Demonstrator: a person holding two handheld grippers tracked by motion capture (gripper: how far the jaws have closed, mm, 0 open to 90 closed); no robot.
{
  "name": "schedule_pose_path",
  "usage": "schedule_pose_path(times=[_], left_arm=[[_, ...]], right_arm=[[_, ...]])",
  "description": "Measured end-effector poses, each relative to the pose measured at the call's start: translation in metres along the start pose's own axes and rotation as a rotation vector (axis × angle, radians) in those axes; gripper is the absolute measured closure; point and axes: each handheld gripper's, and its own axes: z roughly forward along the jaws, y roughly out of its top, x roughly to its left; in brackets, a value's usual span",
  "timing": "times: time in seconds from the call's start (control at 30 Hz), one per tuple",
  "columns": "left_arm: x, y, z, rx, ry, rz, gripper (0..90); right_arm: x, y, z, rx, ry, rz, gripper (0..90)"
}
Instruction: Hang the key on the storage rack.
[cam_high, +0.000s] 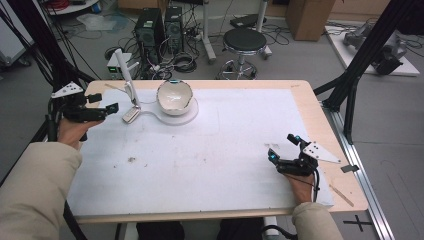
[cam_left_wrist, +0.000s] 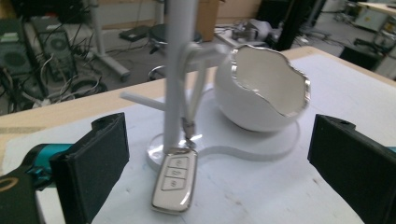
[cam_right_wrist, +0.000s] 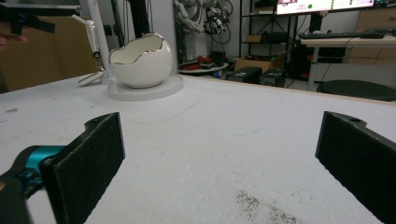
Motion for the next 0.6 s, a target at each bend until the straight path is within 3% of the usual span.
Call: schedule_pose_path(times=[0.13, 0.37, 0.6], left_arm=[[-0.023, -0.008, -0.013, -0.062, -0.036, 0.041, 1.7], [-0.062, -0.040, -0.029, -0.138, -0.046, 0.107, 1.7], [-0.084, -0.077, -0.043, -0.209, -0.039, 0.132, 1.7]], right_arm=[[0.000, 0.000, 0.000, -0.003, 0.000, 0.007, 0.4], [0.000, 0.000, -0.001, -0.005, 0.002, 0.009, 0.4], [-0.001, 0.000, -0.001, -0.004, 0.008, 0.008, 0.4]])
